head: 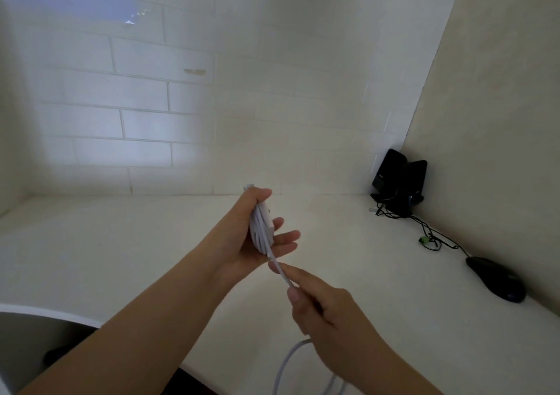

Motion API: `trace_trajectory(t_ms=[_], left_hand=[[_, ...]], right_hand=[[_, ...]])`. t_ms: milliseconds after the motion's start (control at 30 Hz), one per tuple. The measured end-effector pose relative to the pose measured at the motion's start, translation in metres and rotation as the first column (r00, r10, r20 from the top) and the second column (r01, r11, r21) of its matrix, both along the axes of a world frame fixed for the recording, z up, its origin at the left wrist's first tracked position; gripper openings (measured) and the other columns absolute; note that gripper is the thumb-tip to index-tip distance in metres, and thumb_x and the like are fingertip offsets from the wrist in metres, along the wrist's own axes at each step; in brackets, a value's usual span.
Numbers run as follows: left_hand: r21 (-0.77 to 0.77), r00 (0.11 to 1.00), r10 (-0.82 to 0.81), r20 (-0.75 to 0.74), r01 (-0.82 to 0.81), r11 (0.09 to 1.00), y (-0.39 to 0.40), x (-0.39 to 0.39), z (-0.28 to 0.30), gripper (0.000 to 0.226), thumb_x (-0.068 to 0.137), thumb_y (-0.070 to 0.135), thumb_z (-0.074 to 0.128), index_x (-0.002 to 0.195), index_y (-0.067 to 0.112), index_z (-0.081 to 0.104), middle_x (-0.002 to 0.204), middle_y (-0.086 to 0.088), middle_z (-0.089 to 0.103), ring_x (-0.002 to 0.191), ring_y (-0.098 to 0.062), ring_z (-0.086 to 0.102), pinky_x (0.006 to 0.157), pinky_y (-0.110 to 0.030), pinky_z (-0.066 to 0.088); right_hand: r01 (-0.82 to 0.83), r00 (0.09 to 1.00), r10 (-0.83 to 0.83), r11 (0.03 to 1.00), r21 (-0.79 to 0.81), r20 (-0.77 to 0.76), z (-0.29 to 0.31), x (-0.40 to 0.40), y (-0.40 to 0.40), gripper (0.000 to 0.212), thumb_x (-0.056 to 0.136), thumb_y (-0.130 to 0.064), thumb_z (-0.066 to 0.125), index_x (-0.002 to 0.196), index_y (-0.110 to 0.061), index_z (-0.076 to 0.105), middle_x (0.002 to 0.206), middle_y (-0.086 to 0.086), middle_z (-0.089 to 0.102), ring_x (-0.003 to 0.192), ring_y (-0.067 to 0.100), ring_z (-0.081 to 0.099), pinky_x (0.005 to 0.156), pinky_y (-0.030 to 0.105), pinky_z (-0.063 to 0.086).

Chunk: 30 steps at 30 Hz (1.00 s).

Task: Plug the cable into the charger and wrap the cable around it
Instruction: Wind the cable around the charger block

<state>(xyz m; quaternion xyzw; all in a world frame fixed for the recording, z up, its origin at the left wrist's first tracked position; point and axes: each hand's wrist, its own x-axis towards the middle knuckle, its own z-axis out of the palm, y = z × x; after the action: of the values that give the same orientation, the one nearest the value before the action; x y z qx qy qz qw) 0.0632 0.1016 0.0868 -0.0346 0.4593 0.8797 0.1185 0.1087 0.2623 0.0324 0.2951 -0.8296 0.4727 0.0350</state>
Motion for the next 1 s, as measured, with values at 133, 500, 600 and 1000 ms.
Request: trace_trajectory(t_ms=[133, 500, 600, 1000], left_hand=[[0.006, 0.994, -0.112, -0.013, 0.112, 0.994, 0.004, 0.007, -0.003, 0.074, 0.056, 0.041, 0.061, 0.116, 0.003, 0.043, 0.103, -0.025, 0.065, 0.092, -0.040, 0.067, 0.082, -0.048, 0.054], [-0.153, 0.929, -0.369, -0.032, 0.361, 0.920, 0.003, 0.023, -0.020, 0.047, 0.055, 0.049, 0.064, 0.078, 0.009, 0.062, 0.077, -0.009, 0.059, 0.057, -0.021, 0.056, 0.055, -0.031, 0.048], [-0.127, 0.877, -0.479, -0.026, 0.472, 0.872, 0.003, 0.024, -0.022, 0.061, 0.045, 0.043, 0.076, 0.089, 0.003, 0.063, 0.075, -0.009, 0.065, 0.064, -0.024, 0.064, 0.059, -0.039, 0.057], [-0.937, 0.829, -0.462, -0.316, -0.195, 0.291, 0.000, 0.026, -0.031, 0.048, 0.060, 0.035, 0.072, 0.095, 0.034, 0.039, 0.088, 0.005, 0.058, 0.072, -0.018, 0.055, 0.067, -0.035, 0.052]], right_hand=[[-0.110, 0.969, 0.119, 0.993, -0.054, 0.215, 0.008, -0.014, 0.005, 0.033, 0.103, -0.009, 0.041, 0.109, -0.031, 0.065, 0.041, -0.011, 0.039, 0.040, 0.000, 0.035, 0.045, 0.005, 0.030], [0.023, 0.985, -0.073, 0.955, 0.297, 0.156, 0.035, -0.041, 0.015, 0.031, 0.073, -0.035, 0.080, 0.053, -0.029, 0.057, 0.037, -0.012, 0.047, 0.037, 0.001, 0.036, 0.049, 0.014, 0.033], [0.157, 0.987, -0.111, 0.837, 0.524, -0.119, 0.038, -0.049, 0.018, 0.042, 0.060, -0.054, 0.077, 0.049, -0.031, 0.043, 0.045, -0.011, 0.047, 0.045, 0.003, 0.037, 0.053, 0.021, 0.033], [0.280, 0.958, -0.228, 0.869, 0.408, -0.172, 0.070, -0.062, 0.023, 0.034, 0.087, -0.033, 0.067, 0.056, -0.035, 0.054, 0.048, -0.007, 0.045, 0.042, -0.006, 0.048, 0.043, 0.005, 0.039]])
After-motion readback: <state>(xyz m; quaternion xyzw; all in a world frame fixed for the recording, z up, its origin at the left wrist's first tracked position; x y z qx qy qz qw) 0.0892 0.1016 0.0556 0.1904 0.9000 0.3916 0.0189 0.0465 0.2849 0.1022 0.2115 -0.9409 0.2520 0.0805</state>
